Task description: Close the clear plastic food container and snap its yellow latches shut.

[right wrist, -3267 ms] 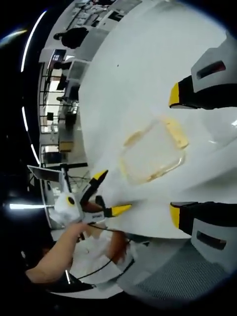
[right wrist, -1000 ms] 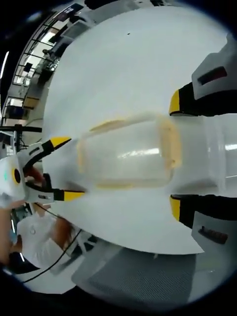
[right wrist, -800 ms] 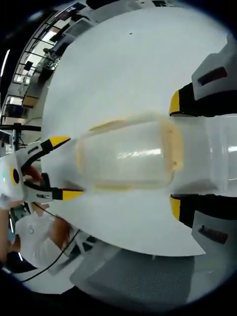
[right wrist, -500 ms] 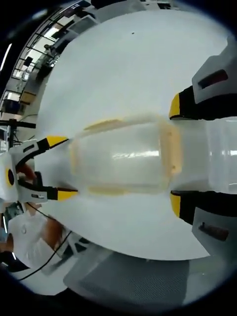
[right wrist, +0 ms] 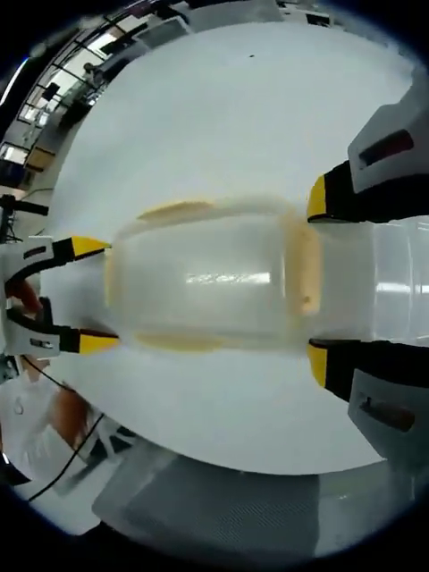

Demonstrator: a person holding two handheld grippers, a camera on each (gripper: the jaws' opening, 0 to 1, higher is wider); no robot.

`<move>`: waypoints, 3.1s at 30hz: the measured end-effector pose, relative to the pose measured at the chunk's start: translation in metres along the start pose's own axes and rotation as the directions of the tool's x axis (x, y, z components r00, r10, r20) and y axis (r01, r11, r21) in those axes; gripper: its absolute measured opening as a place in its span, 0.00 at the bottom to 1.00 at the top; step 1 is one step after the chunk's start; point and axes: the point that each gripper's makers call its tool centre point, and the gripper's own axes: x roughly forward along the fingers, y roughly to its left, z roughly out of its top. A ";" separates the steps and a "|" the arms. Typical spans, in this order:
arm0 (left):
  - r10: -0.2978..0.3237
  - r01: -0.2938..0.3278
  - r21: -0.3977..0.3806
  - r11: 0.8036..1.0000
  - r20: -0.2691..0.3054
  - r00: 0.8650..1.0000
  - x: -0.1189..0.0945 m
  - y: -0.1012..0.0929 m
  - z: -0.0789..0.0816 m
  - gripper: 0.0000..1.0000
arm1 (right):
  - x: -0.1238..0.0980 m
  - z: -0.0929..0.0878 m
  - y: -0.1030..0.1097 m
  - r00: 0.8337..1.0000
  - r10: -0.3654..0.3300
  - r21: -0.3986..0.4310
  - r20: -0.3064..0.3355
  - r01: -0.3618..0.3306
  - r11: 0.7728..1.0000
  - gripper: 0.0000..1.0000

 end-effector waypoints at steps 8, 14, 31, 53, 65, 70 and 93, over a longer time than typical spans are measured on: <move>-0.017 0.017 0.008 1.000 -0.018 1.000 0.001 -0.001 0.000 0.60 | 0.001 -0.001 -0.004 1.000 0.004 0.041 -0.024 -0.003 0.999 0.48; -0.026 0.027 0.029 0.999 -0.037 0.999 0.001 0.001 -0.002 0.57 | 0.001 -0.001 -0.004 0.999 0.005 0.035 -0.046 -0.004 0.999 0.46; -0.018 0.019 0.006 1.000 -0.095 0.995 -0.001 0.004 0.000 0.38 | 0.001 0.001 -0.005 0.996 -0.001 0.066 -0.094 0.007 0.998 0.39; -0.008 0.006 -0.021 1.000 -0.065 0.998 0.000 0.006 0.003 0.37 | 0.002 0.002 -0.006 0.997 0.015 0.010 -0.078 -0.015 1.000 0.37; -0.018 0.019 0.003 1.000 -0.073 0.997 -0.010 0.002 0.006 0.36 | -0.009 0.009 0.002 1.000 0.024 0.026 0.003 -0.024 0.999 0.37; -0.019 0.020 0.003 1.000 -0.073 0.997 -0.022 0.000 0.009 0.36 | -0.020 0.014 0.003 1.000 0.024 0.024 0.015 -0.025 0.999 0.37; -0.020 0.020 0.002 1.000 -0.078 0.997 -0.058 0.009 0.028 0.36 | -0.059 0.024 -0.006 0.998 0.032 0.027 0.048 -0.033 0.999 0.37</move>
